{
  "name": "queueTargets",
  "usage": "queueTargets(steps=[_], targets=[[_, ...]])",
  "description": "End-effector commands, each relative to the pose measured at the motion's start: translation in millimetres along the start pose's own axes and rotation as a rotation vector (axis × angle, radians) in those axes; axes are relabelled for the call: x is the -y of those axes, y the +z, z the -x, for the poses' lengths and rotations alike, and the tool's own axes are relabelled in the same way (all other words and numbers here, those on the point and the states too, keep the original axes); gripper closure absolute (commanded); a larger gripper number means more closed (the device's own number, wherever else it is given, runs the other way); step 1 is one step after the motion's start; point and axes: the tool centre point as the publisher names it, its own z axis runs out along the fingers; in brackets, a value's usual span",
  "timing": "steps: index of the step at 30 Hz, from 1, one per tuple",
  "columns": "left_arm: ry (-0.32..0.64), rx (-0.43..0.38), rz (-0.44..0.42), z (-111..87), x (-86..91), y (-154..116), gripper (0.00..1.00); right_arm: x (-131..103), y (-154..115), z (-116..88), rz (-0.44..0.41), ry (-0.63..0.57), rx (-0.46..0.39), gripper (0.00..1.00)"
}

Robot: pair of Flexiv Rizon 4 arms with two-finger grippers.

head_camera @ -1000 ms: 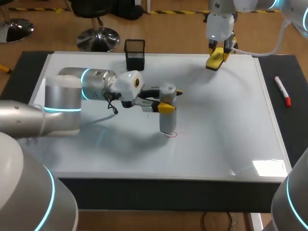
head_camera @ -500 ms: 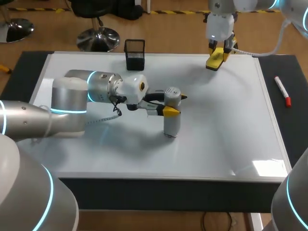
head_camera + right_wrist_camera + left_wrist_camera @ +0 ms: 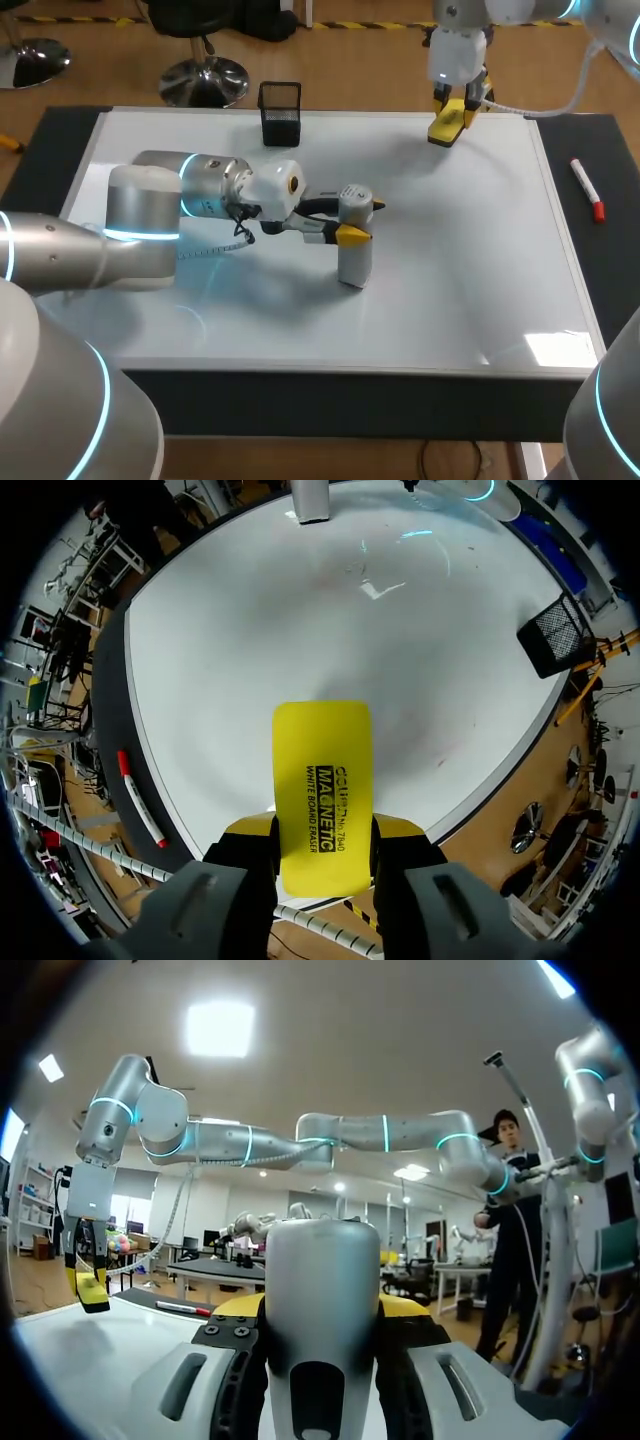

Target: Pick up the inspection probe, press it on each red-marked spot on the whiteboard one by one, put down the probe, pick up the eraser, and wipe off all the red marks.

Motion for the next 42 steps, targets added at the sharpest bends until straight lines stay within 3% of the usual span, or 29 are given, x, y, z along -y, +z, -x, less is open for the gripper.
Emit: queueTargets(steps=[1, 15, 24, 42], targets=[[-0.002, 0.005, 0.004, -0.8, -5.8, -4, 1.00, 0, -2, -1, -0.002, -0.002, -0.003, 1.00], [0.000, 0.003, 0.017, 1.0, -1.9, -3, 1.00, 0, -2, -1, -0.002, -0.002, -0.003, 1.00], [0.059, 0.003, 0.005, 3.8, 34.5, -3, 1.00, 0, -2, -1, -0.002, -0.002, -0.003, 1.00], [0.169, 0.201, 0.058, 55.4, 87.4, -82, 1.00, 0, -2, -1, -0.002, -0.002, -0.003, 1.00]])
